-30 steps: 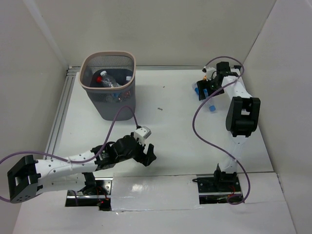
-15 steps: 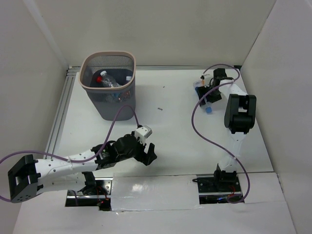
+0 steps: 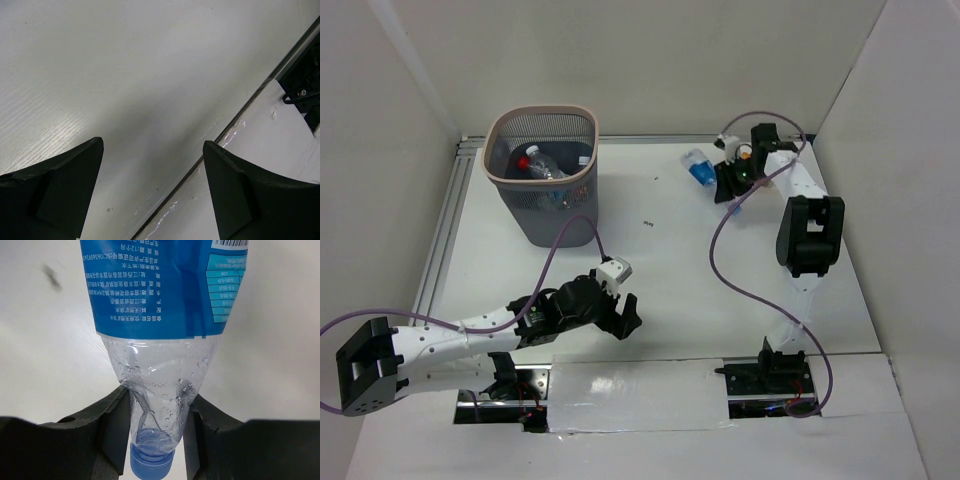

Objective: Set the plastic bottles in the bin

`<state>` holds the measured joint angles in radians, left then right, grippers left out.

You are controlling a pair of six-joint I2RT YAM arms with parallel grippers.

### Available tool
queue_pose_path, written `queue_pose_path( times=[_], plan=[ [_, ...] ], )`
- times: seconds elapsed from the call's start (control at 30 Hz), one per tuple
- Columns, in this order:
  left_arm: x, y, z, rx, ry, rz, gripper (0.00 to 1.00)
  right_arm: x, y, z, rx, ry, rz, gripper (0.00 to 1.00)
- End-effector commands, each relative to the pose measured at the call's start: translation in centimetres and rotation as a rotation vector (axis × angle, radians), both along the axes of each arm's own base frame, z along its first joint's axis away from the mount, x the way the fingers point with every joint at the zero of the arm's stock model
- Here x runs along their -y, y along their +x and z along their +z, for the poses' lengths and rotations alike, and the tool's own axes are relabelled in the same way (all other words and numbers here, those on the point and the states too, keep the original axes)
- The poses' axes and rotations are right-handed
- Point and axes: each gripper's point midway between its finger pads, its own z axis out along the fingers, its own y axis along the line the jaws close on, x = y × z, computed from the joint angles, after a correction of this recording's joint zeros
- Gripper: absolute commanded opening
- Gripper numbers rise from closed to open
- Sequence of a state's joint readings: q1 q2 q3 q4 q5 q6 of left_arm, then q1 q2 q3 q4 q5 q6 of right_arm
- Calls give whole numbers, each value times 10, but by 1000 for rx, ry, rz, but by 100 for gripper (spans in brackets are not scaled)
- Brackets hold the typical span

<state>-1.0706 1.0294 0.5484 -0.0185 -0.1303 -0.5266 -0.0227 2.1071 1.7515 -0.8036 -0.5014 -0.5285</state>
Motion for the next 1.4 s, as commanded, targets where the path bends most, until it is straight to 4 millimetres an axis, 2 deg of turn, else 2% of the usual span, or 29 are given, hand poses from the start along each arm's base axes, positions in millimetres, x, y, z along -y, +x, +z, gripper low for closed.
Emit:
queue_pose_path(
  times=[0.0,0.03,0.07,0.13,0.17,0.23,0.27,0.33,0.37,0.47,0.5,0.57,0.6,0.67,0.7,0.73,0.87,0.9,0.97,1.0,1.03,1.07,1.1,1.13,1.23,1.27,1.3,1.33,1.37],
  plan=[
    [9,4,22,32,-59,-3,93,-67,5,154,340,171,226,35],
    [9,4,22,32,-59,-3,93,-86,4,175,388,197,264,35],
    [9,4,22,32,-59,-3,93,-97,3,216,487,220,288,35],
    [9,4,22,32,-59,-3,93,-120,7,267,651,264,327,35],
    [9,4,22,32,-59,-3,93,-142,-4,293,710,302,357,36],
    [9,4,22,32,-59,-3,93,-163,2,332,870,317,369,36],
    [7,4,21,37,-58,5,93,-183,-8,347,903,356,386,36],
    [8,5,23,41,-66,5,93,-205,-4,377,1010,403,378,36],
    [6,4,21,40,-65,5,93,-226,-12,387,1012,460,386,36],
    [6,4,21,40,-65,5,93,-263,-9,404,1064,542,396,36],
    [6,3,24,45,-73,5,93,-286,-19,409,1071,574,421,36],
    [3,4,23,43,-77,18,93,-310,-14,420,1121,606,416,35],
    [1,3,24,46,-82,18,93,-329,-21,422,1111,644,422,35],
    [-2,3,29,54,-104,34,93,-349,-15,425,1149,676,410,35],
    [-5,3,26,48,-100,46,93,-362,-19,424,1129,711,408,35],
    [-5,2,29,52,-108,46,93,-370,-9,410,1109,717,403,35],
    [-13,0,28,57,-109,64,93,-401,-12,394,1077,787,397,39],
    [-13,0,31,63,-120,64,93,-403,-9,388,1069,783,396,41],
    [-15,-1,30,56,-124,69,93,-415,-15,381,1052,789,413,57],
    [-15,-1,30,56,-125,69,93,-414,-13,379,1056,772,408,65],
    [-16,-2,27,55,-123,69,93,-413,-11,379,1066,763,397,81],
    [-16,-2,27,55,-123,69,93,-413,-11,379,1066,763,397,81],
    [-18,-3,23,51,-115,69,93,-408,-10,388,1091,755,381,89],
    [-16,-3,25,48,-129,74,93,-401,-2,388,1098,744,358,92],
    [-14,-3,25,45,-133,66,93,-375,2,414,1138,748,313,94],
    [-11,-4,24,47,-129,50,93,-347,18,423,1155,714,251,96],
    [-11,-4,20,41,-118,50,93,-344,14,432,1167,720,251,96],
    [-11,-4,20,41,-118,50,93,-330,23,429,1154,676,206,100],
    [-11,-3,17,42,-102,46,93,-304,39,429,1175,613,152,100]
  ],
)
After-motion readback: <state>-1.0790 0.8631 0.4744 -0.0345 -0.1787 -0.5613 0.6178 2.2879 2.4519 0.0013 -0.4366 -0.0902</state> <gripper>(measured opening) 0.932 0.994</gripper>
